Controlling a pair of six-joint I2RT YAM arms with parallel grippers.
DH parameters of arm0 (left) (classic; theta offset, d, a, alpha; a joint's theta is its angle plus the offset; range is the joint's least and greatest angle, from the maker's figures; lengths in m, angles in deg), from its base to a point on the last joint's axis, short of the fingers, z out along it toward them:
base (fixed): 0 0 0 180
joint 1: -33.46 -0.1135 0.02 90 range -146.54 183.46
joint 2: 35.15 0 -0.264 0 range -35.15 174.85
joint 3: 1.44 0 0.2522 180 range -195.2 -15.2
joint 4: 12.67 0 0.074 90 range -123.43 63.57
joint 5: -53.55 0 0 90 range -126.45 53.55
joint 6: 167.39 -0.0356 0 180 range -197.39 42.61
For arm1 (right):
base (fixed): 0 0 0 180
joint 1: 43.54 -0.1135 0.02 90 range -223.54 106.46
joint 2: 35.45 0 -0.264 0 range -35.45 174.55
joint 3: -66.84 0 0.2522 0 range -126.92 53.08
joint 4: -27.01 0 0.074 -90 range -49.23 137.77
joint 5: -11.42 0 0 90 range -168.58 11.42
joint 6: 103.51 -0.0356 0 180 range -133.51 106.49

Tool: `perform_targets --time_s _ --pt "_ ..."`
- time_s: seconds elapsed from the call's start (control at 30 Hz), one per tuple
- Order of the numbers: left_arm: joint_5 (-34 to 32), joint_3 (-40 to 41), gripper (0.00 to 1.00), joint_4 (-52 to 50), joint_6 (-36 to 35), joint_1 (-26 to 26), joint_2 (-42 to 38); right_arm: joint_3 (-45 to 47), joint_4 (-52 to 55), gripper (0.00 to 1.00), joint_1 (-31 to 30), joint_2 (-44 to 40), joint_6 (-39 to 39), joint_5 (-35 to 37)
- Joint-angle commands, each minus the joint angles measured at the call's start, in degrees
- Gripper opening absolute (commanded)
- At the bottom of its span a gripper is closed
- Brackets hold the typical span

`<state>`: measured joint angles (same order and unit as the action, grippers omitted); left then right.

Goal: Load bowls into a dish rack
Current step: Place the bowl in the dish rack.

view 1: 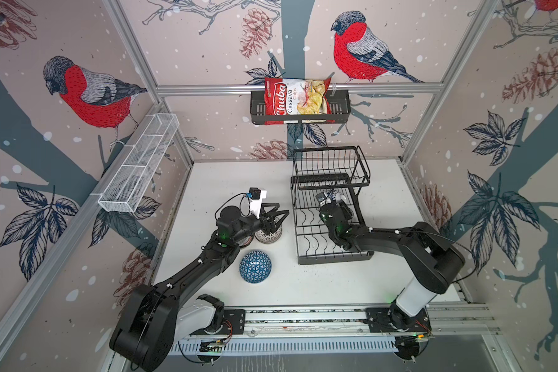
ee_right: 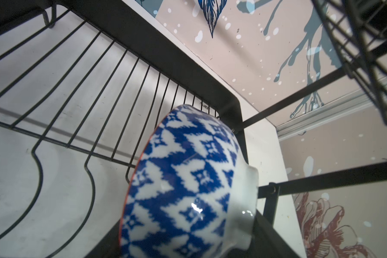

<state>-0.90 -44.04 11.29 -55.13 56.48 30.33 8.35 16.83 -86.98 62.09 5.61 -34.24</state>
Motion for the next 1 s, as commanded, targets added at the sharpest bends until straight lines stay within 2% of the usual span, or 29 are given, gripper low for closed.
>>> perform_targets --time_s 0.0,0.23,0.47,0.97 --pt "-0.07 0.19 0.64 0.00 -0.63 -0.17 -0.43 -1.01 -5.78 0.38 -0.04 1.41 5.80 4.71" --pt "-0.26 0.73 0.64 0.21 -0.64 -0.35 -0.67 -2.36 -10.57 0.39 0.37 6.49 12.79 7.87" --pt "0.13 0.63 0.64 0.30 -0.43 -0.53 -0.44 -4.28 -16.05 0.39 1.23 11.11 18.55 8.14" --pt "0.00 0.89 0.64 0.51 -0.11 -0.70 -0.24 -8.24 -17.36 0.43 4.94 15.61 23.73 5.78"
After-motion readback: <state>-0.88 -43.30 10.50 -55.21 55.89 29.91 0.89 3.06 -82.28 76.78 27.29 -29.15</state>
